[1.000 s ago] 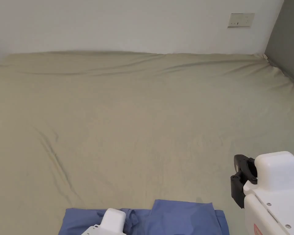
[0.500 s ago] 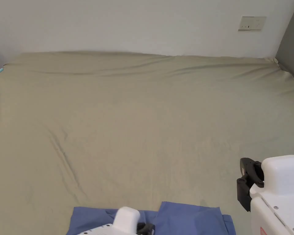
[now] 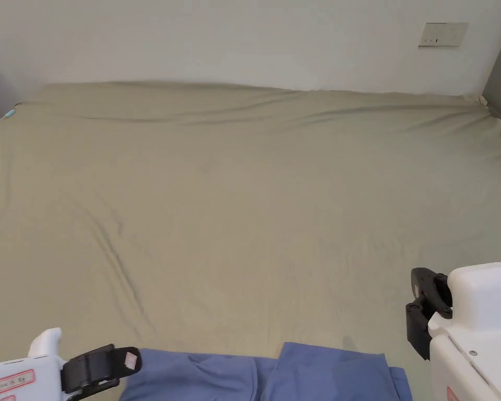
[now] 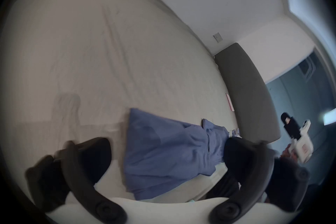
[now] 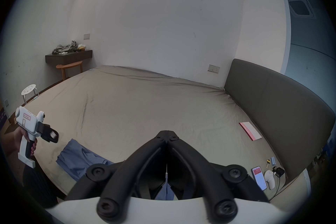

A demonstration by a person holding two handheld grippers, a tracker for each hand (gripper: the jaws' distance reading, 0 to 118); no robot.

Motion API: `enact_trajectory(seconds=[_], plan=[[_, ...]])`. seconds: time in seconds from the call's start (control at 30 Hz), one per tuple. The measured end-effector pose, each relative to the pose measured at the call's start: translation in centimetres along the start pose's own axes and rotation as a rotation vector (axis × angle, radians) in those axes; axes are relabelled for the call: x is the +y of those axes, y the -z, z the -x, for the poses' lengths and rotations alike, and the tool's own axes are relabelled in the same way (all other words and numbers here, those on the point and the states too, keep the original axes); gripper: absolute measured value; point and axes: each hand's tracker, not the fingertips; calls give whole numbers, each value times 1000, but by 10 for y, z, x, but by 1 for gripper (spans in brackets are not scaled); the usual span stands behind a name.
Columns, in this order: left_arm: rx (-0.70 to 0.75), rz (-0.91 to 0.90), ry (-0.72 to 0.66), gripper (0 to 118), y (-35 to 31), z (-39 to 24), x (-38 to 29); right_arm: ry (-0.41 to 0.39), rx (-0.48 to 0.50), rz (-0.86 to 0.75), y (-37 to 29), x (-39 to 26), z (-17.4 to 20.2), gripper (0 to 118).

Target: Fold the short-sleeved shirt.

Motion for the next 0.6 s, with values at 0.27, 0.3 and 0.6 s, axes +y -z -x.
enact_trajectory(seconds=[0.27,0.3,0.6], plan=[[-238,80,-232,118,38,37,-17,-14,0,10,3,2,4,2],[-298,109,-285,118,44,35,-17,-14,0,11,3,2,4,2],[73,257,-25,15,93,-2,-42,-29,29,31,7,0,15,2]])
